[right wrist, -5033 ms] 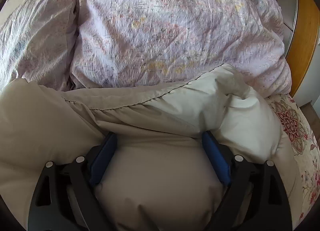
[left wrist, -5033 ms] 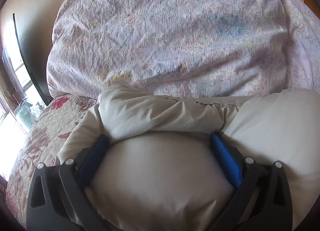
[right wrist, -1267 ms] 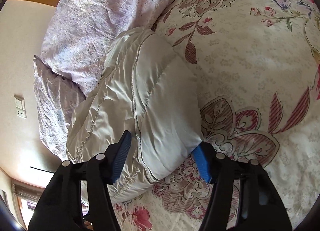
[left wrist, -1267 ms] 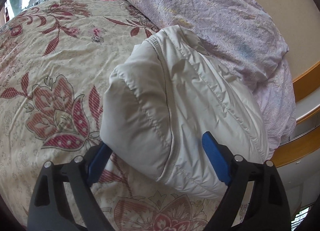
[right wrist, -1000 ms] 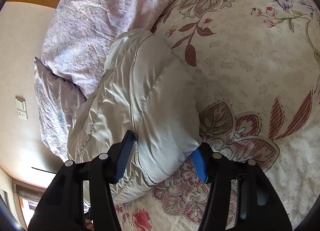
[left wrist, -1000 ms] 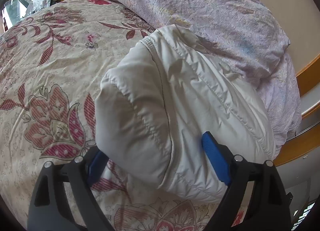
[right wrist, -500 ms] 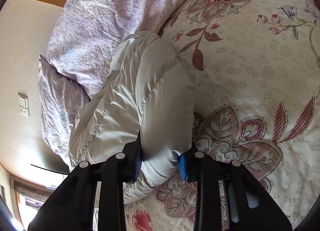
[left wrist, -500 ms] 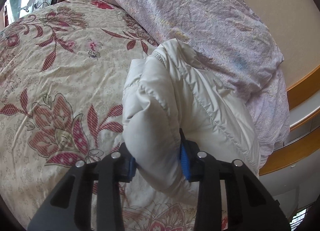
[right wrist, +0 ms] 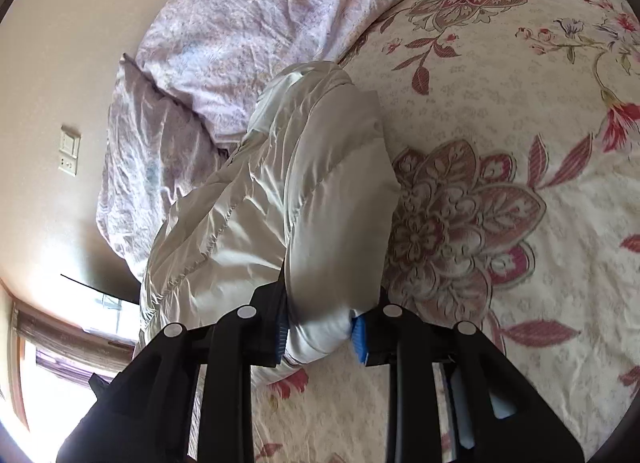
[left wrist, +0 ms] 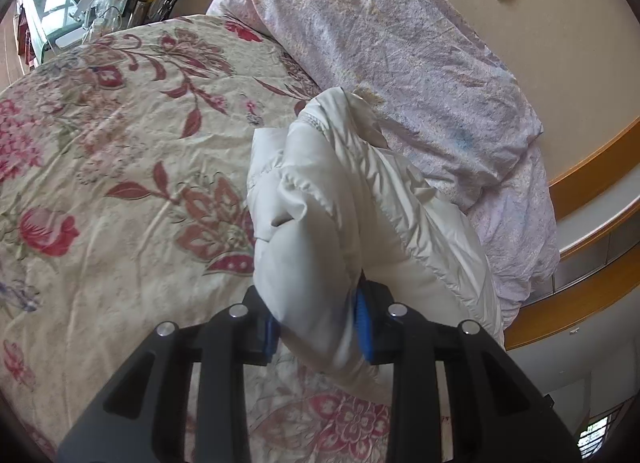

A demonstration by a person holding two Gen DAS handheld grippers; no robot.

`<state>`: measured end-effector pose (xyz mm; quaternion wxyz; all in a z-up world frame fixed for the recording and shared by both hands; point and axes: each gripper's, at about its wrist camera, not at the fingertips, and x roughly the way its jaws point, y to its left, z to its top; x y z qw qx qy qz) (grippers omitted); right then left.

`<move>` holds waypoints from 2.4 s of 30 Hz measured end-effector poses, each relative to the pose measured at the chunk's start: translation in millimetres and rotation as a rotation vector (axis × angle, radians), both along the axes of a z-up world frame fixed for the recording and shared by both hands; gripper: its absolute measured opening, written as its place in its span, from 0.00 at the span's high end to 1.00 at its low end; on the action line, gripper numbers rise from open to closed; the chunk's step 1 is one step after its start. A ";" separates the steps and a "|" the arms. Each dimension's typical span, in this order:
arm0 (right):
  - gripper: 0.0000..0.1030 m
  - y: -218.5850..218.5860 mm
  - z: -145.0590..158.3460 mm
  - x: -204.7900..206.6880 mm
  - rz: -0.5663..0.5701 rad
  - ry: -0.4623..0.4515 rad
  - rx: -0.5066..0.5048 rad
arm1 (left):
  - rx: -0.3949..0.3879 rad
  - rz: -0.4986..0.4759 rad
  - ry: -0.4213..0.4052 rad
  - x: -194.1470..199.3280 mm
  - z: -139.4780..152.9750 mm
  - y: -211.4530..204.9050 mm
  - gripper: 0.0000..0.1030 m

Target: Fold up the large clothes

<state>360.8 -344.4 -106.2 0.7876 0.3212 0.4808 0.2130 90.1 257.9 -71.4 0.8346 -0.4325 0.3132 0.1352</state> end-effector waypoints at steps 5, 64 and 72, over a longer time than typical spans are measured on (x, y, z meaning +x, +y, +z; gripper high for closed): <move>0.75 -3.3 -2.3 -42.5 0.071 -0.006 0.011 | 0.001 -0.002 -0.003 -52.9 0.5 0.1 0.71; 0.46 241.0 16.1 -126.9 0.355 -0.468 -0.617 | -0.039 0.063 -0.079 -71.0 -37.6 -13.6 0.20; 0.46 241.7 10.1 -126.8 0.374 -0.457 -0.613 | -0.061 0.096 -0.107 -62.6 -36.7 -11.5 0.19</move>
